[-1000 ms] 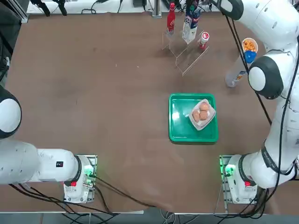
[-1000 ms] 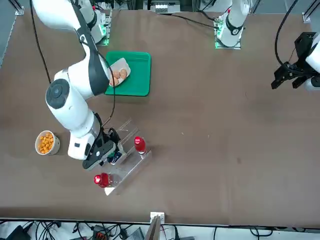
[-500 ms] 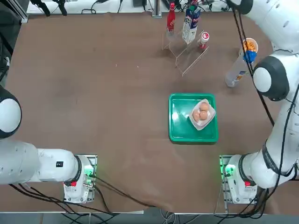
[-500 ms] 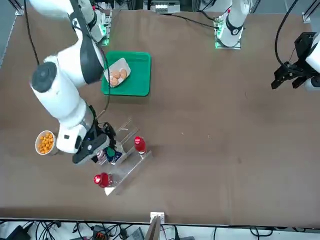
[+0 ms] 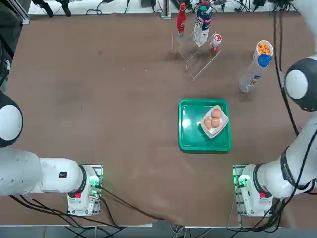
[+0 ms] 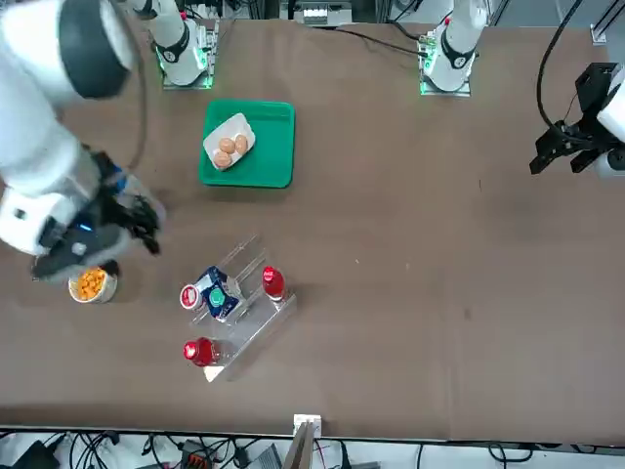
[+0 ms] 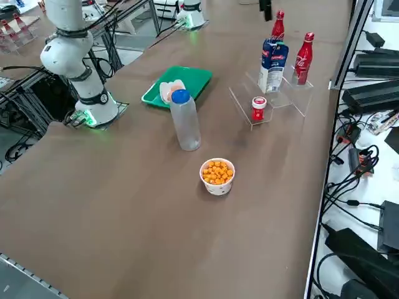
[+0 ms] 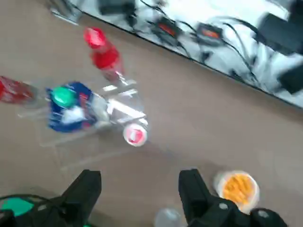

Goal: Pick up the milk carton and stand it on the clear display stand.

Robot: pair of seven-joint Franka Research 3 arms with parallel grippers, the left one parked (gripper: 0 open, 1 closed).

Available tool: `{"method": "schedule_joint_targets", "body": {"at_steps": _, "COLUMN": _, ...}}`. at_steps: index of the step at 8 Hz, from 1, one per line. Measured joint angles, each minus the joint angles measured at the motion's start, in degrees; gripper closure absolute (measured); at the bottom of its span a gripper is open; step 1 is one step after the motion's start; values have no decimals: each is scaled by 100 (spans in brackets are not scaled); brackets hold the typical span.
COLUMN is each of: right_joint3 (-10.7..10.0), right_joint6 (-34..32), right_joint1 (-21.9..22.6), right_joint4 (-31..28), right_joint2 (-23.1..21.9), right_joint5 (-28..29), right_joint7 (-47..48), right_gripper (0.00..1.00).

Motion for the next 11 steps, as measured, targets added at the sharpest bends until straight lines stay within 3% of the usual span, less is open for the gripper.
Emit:
{"method": "schedule_joint_targets", "body": {"at_steps": 4, "right_joint3": -664, "right_joint6": -174, "right_joint1": -325, "right_joint4": -765, "right_joint2": -616, "right_joint5": -322, "right_joint7": 5, "right_gripper": 0}}
{"method": "schedule_joint_targets", "body": {"at_steps": 8, "right_joint3": -727, "right_joint6": -340, "right_joint1": -514, "right_joint4": -1531, "right_joint2": -1376, "right_joint5": -316, "right_joint7": 7, "right_gripper": 0}}
{"method": "schedule_joint_targets", "body": {"at_steps": 11, "right_joint3": -724, "right_joint6": -310, "right_joint1": -670, "right_joint4": -2338, "right_joint2": -1978, "right_joint5": 47, "right_joint7": 24, "right_gripper": 0}}
